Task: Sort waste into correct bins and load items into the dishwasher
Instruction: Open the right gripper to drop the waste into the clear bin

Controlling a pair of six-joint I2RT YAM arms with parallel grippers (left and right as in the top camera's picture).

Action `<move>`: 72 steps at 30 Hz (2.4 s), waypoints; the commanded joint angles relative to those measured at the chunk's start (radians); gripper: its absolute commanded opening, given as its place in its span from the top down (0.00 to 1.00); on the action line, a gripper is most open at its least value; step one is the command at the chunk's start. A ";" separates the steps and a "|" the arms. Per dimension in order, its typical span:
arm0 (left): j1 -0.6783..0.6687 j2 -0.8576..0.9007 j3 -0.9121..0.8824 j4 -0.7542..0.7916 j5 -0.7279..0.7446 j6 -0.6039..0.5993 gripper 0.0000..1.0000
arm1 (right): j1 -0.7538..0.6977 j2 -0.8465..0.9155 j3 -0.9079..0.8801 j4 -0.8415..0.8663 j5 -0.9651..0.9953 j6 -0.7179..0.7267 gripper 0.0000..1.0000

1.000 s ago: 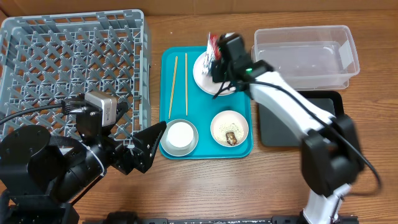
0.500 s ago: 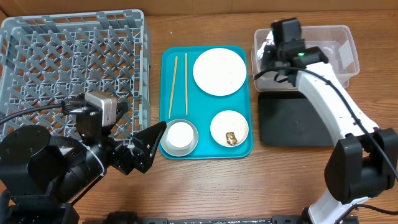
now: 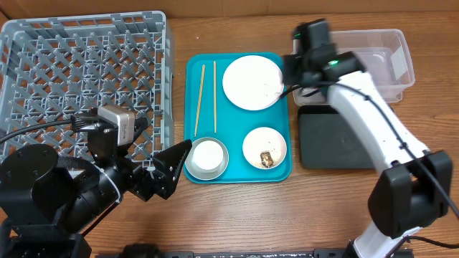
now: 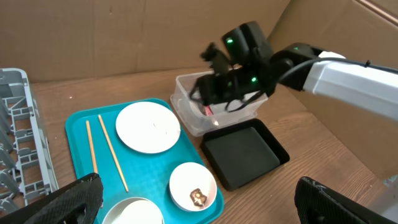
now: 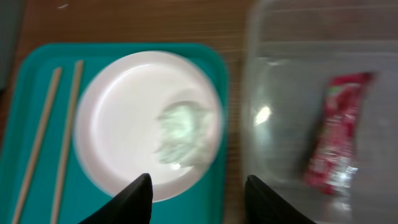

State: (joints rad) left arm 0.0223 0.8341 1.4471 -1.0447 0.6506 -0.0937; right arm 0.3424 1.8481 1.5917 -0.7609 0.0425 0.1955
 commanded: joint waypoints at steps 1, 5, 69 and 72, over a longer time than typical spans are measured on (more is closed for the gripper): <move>0.010 -0.003 0.001 0.001 -0.007 0.027 0.00 | 0.108 -0.005 0.025 0.023 -0.010 -0.050 0.48; 0.010 -0.003 0.001 0.000 -0.007 0.027 0.00 | 0.178 0.040 0.009 0.097 0.120 -0.050 0.37; 0.010 -0.003 0.001 0.000 -0.007 0.027 0.00 | -0.098 -0.111 0.091 -0.192 -0.008 0.108 0.25; 0.010 -0.003 0.001 -0.001 -0.007 0.027 0.00 | -0.048 -0.193 0.091 -0.257 -0.119 0.111 0.27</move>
State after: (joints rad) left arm 0.0223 0.8341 1.4471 -1.0451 0.6506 -0.0933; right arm 0.2424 1.7874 1.6489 -0.9897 0.0559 0.2958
